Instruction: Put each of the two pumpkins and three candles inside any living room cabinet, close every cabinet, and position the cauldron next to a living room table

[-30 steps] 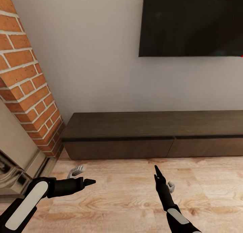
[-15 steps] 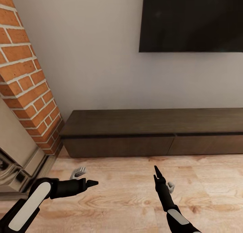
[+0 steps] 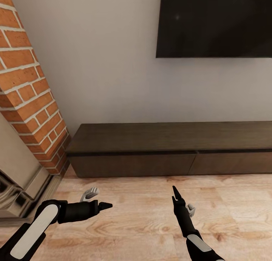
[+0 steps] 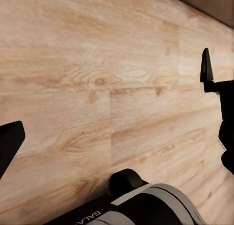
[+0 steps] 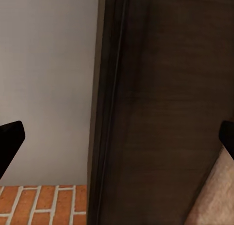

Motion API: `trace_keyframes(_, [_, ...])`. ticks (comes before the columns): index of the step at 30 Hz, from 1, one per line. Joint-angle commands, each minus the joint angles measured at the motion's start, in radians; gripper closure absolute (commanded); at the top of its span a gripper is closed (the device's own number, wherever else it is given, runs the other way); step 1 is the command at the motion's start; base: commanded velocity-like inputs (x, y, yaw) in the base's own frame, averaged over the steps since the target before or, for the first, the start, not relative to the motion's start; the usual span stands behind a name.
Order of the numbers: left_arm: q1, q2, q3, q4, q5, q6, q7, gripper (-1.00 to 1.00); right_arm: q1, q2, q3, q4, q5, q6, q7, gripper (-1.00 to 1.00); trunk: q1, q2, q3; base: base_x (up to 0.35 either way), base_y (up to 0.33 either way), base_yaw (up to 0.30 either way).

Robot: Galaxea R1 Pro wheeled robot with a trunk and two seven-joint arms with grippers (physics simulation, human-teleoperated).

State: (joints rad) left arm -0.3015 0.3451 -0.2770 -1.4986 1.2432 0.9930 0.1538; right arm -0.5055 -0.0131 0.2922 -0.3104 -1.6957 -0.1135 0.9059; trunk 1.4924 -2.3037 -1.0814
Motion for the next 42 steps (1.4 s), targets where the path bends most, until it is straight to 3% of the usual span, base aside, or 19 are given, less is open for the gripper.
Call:
trace_keyframes(1, [-0.001,0.001,-0.003,-0.001,0.013,0.001,0.010,-1.00,-0.001,-0.001,0.008,0.000,-0.005,-0.009,0.001,-1.00,0.000,0.000,-0.001,0.238,0.000,0.000])
trace_keyframes(22, [-0.001,0.000,-0.008,0.009,0.022,0.002,0.009,-1.00,-0.001,0.000,0.007,0.002,-0.008,-0.012,-0.004,-1.00,0.000,0.000,-0.001,0.257,0.000,0.000])
trace_keyframes(31, [-0.001,0.000,-0.028,0.012,0.084,0.003,0.010,-1.00,-0.001,-0.002,0.007,0.004,-0.009,-0.012,-0.004,-1.00,0.000,0.000,-0.001,0.169,0.000,0.000])
trace_keyframes(42, [-0.001,0.000,-0.035,0.013,0.090,0.003,0.010,-1.00,-0.001,-0.002,0.007,0.008,-0.010,-0.012,-0.005,-1.00,0.000,0.000,-0.001,0.146,0.000,0.000])
